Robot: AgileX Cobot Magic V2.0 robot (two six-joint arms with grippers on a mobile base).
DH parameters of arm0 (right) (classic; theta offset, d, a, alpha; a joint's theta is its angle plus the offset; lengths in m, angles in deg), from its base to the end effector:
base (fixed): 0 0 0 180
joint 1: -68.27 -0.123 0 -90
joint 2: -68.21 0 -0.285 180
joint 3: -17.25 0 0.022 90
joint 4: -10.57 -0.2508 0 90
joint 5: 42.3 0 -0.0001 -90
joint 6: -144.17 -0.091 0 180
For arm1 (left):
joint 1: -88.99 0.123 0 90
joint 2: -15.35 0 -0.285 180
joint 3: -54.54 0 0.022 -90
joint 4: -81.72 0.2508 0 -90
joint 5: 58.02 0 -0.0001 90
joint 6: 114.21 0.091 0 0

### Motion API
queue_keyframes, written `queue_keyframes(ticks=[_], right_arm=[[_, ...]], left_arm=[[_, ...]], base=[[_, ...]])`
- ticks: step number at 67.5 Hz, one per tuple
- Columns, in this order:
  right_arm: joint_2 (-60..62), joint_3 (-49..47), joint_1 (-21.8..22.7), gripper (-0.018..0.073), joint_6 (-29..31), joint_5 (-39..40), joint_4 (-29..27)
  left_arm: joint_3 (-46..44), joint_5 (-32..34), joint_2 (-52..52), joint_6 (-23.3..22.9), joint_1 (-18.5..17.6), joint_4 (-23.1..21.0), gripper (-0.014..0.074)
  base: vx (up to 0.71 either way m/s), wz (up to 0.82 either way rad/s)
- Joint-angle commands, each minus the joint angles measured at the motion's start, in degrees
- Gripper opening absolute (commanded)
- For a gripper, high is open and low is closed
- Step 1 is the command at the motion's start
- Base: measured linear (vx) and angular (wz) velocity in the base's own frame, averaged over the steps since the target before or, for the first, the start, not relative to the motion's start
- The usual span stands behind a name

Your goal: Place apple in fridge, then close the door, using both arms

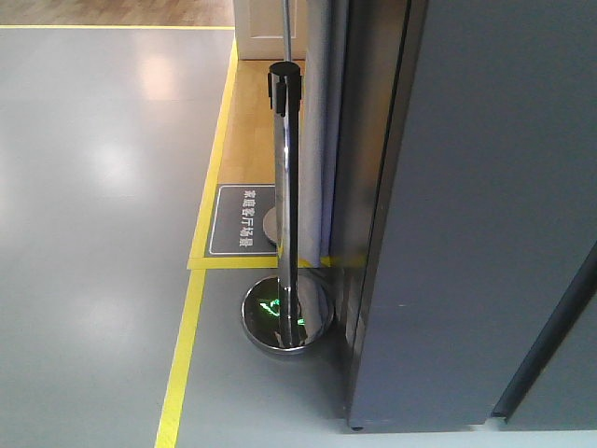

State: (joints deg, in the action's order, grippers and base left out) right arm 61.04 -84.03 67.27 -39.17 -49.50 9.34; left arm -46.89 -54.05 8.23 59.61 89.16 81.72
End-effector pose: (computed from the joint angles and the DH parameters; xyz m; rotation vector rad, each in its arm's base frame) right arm 0.0567 0.0012 0.1935 0.0484 1.6245 0.0769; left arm 0.0557 0.0002 0.2121 -0.0790 1.4247 -0.0865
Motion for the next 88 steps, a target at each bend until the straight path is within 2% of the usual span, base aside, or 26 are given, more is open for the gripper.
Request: queue_keyframes(ticks=[1, 22, 37, 88], right_arm=[[0.8, 0.2, -1.8, -0.0002, -0.1, 4.9, 1.2], [0.8, 0.2, -2.5, -0.0002, -0.1, 5.0, 1.2], [0.7, 0.2, -2.5, -0.0002, -0.1, 8.7, 1.2], [0.7, 0.1, -2.5, -0.0002, -0.1, 8.7, 1.2]], left_arm=[[1.7, 4.1, 0.9, -0.5, -0.1, 0.0, -0.0006], [1.7, 4.1, 0.9, -0.5, -0.1, 0.0, -0.0006], [1.7, 4.1, 0.9, -0.5, -0.1, 0.0, -0.0006], [1.7, 4.1, 0.9, -0.5, -0.1, 0.0, -0.0006]], base=[[0.0, 0.0], [0.0, 0.0], [0.0, 0.0], [0.0, 0.0]])
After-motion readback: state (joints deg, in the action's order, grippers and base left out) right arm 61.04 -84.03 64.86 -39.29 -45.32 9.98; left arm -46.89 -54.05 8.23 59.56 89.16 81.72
